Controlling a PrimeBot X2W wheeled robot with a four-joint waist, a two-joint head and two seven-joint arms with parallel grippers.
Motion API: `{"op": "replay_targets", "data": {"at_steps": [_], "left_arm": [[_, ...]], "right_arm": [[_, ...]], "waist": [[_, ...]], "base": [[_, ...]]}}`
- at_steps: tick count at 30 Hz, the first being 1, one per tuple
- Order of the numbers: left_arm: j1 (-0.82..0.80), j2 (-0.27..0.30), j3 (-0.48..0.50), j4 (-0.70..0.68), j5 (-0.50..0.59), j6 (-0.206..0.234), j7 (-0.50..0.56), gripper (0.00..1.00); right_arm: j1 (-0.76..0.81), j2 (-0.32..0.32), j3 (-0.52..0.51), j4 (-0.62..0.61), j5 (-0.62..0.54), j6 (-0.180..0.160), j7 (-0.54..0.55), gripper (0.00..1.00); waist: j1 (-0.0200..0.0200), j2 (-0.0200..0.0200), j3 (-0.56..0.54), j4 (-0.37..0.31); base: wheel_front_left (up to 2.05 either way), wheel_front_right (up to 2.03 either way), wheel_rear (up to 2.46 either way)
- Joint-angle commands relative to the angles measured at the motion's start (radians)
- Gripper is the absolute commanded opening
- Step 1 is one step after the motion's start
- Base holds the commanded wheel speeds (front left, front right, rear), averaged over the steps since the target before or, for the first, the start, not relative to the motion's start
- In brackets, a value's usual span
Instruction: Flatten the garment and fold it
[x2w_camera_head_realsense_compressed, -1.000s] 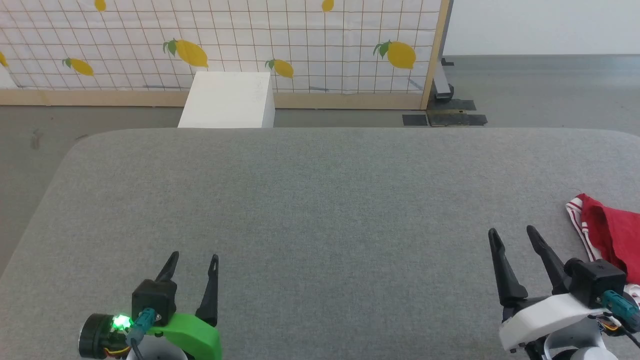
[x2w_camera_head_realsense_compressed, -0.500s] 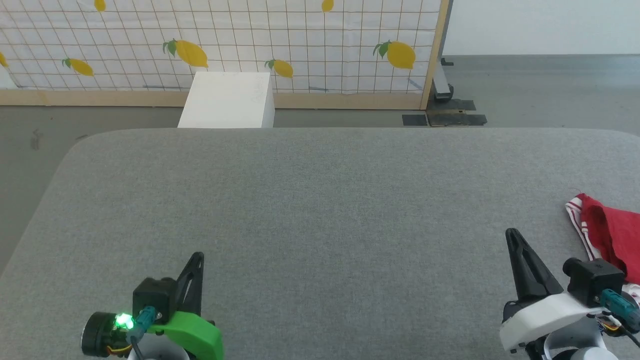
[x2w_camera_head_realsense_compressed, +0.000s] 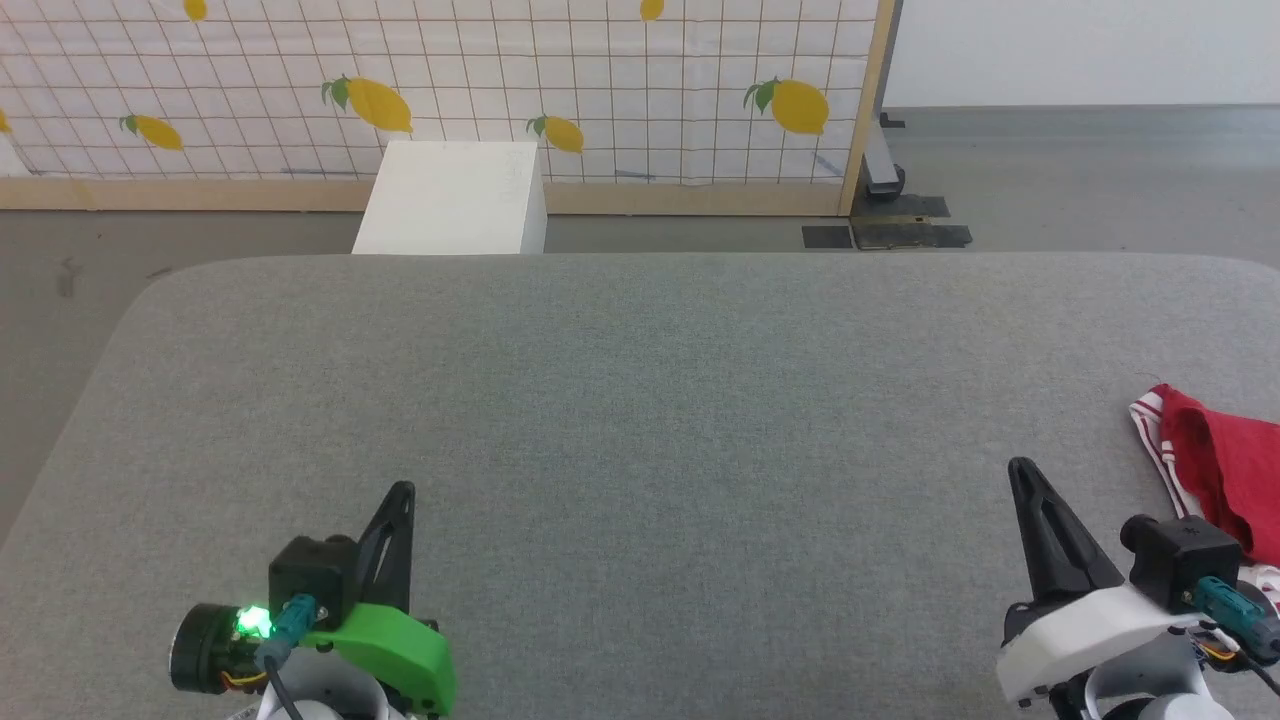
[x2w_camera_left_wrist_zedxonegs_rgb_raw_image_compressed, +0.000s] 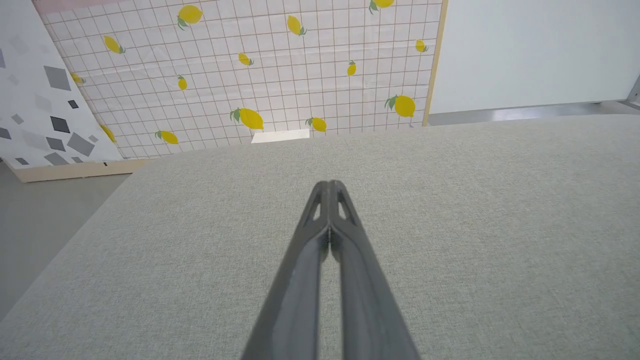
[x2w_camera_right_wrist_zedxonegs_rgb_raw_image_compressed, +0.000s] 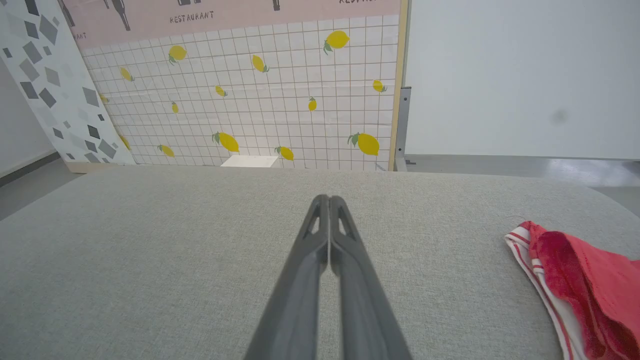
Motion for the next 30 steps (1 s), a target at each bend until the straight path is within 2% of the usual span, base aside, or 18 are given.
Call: {"op": "replay_targets", "data": {"at_steps": [1, 30], "left_arm": [[0.015, -0.015, 0.017, -0.006, 0.022, -0.009, 0.004, 0.0], [0.037, -0.125, 0.161, -0.024, 0.158, -0.088, 0.055, 0.0]], "right_arm": [[-0.007, 0.004, 0.003, -0.006, -0.012, 0.0, 0.001, 0.0], [-0.016, 0.013, 0.008, -0.017, -0.051, -0.001, 0.013, 0.0]], "waist": [[0.0, 0.0, 0.0, 0.0], [0.0, 0.0, 0.008, -0.006]], "base": [[0.0, 0.0, 0.0], [0.0, 0.0, 0.0]]}}
